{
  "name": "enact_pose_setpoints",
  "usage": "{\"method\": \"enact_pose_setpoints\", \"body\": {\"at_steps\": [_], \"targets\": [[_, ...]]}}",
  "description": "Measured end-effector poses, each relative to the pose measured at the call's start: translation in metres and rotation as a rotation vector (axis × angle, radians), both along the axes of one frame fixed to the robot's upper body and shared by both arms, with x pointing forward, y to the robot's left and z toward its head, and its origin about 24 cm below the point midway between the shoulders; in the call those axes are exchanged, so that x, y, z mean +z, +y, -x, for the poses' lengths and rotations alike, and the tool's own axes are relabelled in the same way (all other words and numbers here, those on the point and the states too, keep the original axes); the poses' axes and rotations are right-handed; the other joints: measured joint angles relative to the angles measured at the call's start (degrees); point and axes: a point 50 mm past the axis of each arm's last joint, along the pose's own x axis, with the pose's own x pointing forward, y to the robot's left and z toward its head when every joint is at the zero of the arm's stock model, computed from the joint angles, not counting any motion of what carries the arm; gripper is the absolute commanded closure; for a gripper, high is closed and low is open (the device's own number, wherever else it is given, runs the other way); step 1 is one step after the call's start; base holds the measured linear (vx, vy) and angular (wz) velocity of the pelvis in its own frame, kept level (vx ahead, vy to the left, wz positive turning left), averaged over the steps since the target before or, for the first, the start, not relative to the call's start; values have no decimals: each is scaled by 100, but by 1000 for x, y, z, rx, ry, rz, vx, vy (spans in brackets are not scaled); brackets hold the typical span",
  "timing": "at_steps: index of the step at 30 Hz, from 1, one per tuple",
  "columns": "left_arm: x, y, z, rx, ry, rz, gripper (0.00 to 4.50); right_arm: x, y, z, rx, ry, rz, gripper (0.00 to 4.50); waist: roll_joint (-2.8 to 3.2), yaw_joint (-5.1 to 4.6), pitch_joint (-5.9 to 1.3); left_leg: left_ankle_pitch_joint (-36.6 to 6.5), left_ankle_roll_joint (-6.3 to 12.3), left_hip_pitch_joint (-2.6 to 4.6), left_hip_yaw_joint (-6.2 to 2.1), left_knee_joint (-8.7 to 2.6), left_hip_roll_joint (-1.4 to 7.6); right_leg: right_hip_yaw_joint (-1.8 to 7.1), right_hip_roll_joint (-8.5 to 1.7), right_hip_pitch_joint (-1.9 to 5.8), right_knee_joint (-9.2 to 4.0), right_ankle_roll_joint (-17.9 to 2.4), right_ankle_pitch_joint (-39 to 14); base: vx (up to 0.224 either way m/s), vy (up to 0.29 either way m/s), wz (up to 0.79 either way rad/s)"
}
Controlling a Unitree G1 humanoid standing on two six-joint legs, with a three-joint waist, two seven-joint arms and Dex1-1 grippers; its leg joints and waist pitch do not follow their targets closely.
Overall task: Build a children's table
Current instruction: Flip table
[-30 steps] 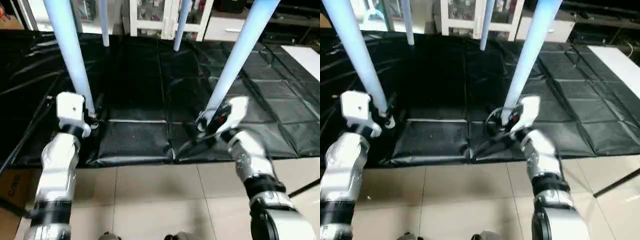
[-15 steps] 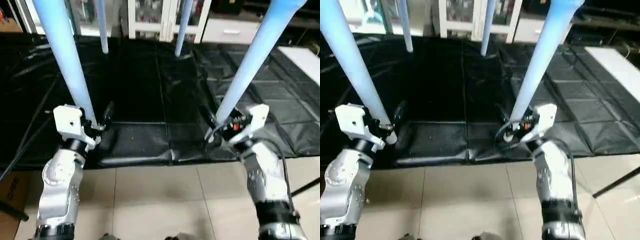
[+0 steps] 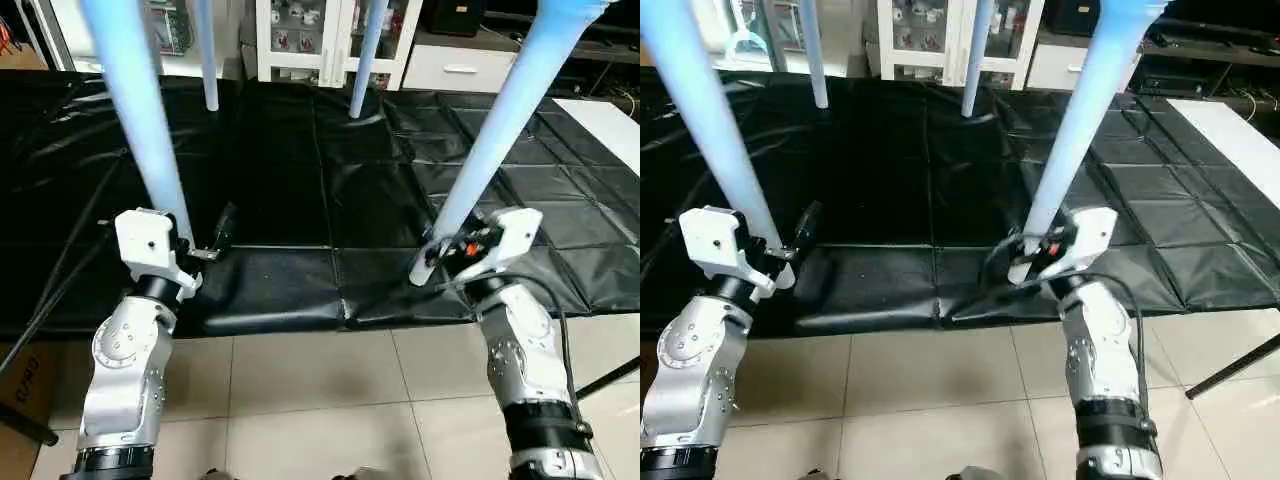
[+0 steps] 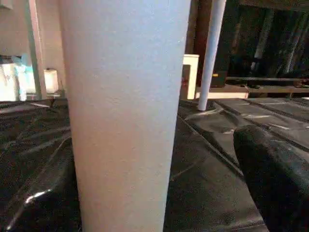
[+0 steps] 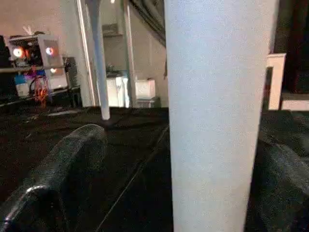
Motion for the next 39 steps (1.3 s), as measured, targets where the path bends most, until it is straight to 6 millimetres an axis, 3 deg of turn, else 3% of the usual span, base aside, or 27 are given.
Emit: {"method": "enact_pose_setpoints", "body": {"at_steps": [2,7,29,39], "targets": [[0,0,0,0,-1,0,2,1,0,0,-1,-3,0,0,1,-3,0,-1,-1,35,0,-2,0,-1,0,26,-22,31,2,0,0,0],[0,0,0,-2,-1,-1,2,1,0,0,-3,-2,-1,0,0,-11,-1,0,2,39,0,-2,-8,2,-6,51,-75,52,47,0,0,0],[0,-1,0,0,-2,-4,2,1,-1,0,-9,-7,2,0,1,-11,-1,0,3,39,-4,-3,-35,8,-9,51,-73,62,55,0,0,0],[0,-5,11,59,6,66,2,-14,4,24,-81,-36,21,0,17,-29,-4,-1,3,39,-7,-7,-39,9,-10,51,-79,70,52,0,0,0]]}}
